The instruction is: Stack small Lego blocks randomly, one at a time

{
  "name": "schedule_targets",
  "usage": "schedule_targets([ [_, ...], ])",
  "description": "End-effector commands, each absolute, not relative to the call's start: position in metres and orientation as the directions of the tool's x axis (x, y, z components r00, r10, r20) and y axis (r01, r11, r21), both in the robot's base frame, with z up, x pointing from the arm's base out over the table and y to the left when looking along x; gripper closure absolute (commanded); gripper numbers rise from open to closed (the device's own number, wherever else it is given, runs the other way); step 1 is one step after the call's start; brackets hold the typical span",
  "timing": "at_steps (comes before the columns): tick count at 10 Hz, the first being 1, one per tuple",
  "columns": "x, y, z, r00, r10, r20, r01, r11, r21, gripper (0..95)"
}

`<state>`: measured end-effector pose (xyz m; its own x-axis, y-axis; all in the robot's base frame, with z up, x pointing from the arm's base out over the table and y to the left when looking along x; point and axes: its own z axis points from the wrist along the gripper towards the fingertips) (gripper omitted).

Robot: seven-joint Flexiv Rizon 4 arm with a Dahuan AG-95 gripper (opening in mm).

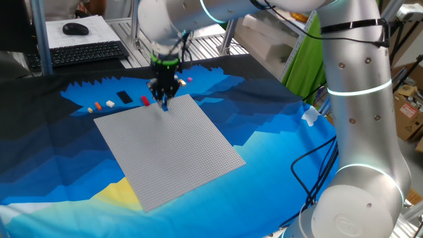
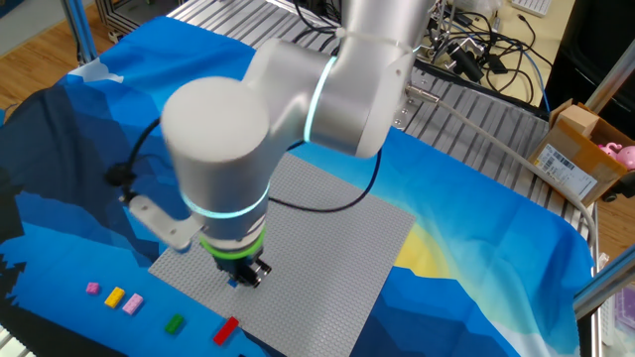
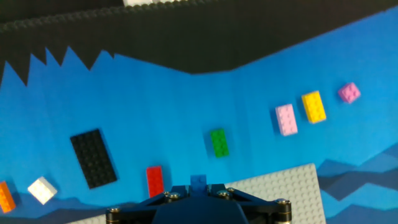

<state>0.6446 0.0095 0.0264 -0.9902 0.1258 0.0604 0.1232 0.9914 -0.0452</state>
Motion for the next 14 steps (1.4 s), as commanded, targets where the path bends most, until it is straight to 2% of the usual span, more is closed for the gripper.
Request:
schedule_targets([
  [1,0.647,0.01,0.021,-0.992,0.116,0.059,0.113,0.992,-0.048,95.0],
  [4,0.648,0.009,0.012,-0.997,0.066,0.049,0.063,0.996,-0.06,95.0],
  [14,0.646,0.009,0.007,-0.997,0.068,0.049,0.066,0.997,-0.032,95.0],
])
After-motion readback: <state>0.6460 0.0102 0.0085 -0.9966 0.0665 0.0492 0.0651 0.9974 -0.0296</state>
